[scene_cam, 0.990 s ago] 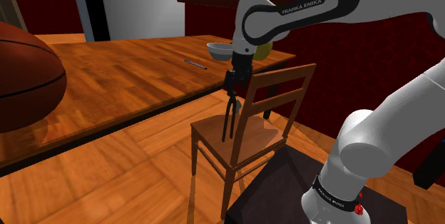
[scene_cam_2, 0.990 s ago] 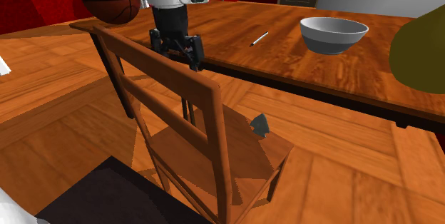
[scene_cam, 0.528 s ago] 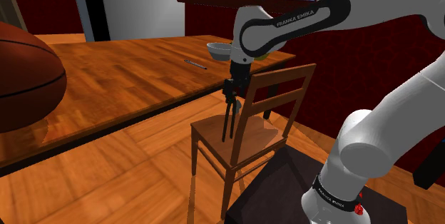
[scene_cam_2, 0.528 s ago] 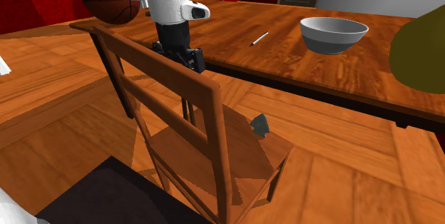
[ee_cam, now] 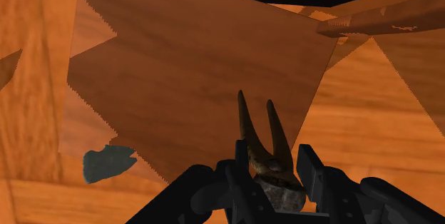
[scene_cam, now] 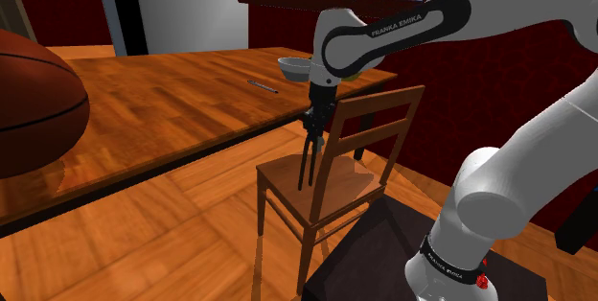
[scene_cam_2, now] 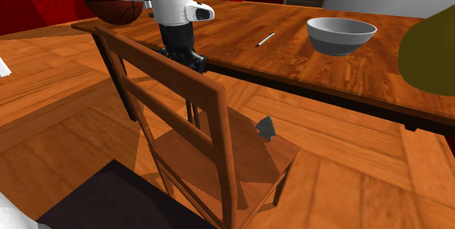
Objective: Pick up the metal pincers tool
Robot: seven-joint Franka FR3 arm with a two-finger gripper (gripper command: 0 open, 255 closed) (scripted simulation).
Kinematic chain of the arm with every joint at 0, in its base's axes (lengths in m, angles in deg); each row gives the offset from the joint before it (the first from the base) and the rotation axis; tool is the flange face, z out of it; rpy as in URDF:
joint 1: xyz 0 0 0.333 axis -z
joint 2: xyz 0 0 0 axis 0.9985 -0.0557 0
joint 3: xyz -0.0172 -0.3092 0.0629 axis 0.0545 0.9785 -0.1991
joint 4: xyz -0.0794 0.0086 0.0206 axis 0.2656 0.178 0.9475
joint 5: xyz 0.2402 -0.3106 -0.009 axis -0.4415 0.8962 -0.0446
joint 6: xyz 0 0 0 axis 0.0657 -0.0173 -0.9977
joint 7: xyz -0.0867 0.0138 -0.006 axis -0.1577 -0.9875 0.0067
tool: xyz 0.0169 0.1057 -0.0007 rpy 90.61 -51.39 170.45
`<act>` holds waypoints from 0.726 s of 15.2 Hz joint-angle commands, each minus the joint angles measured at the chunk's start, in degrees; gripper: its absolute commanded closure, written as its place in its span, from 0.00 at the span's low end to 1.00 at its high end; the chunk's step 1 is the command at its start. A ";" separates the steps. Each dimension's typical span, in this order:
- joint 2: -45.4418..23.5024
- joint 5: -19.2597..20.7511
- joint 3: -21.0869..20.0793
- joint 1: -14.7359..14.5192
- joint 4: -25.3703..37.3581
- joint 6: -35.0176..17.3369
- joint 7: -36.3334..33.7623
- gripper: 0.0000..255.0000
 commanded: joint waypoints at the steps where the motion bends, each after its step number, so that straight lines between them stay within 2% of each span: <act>1: -0.03 0.00 0.00 0.00 -0.02 0.00 0.00 1.00; 11: 1.88 -0.02 0.00 -0.02 5.42 7.34 -0.01 1.00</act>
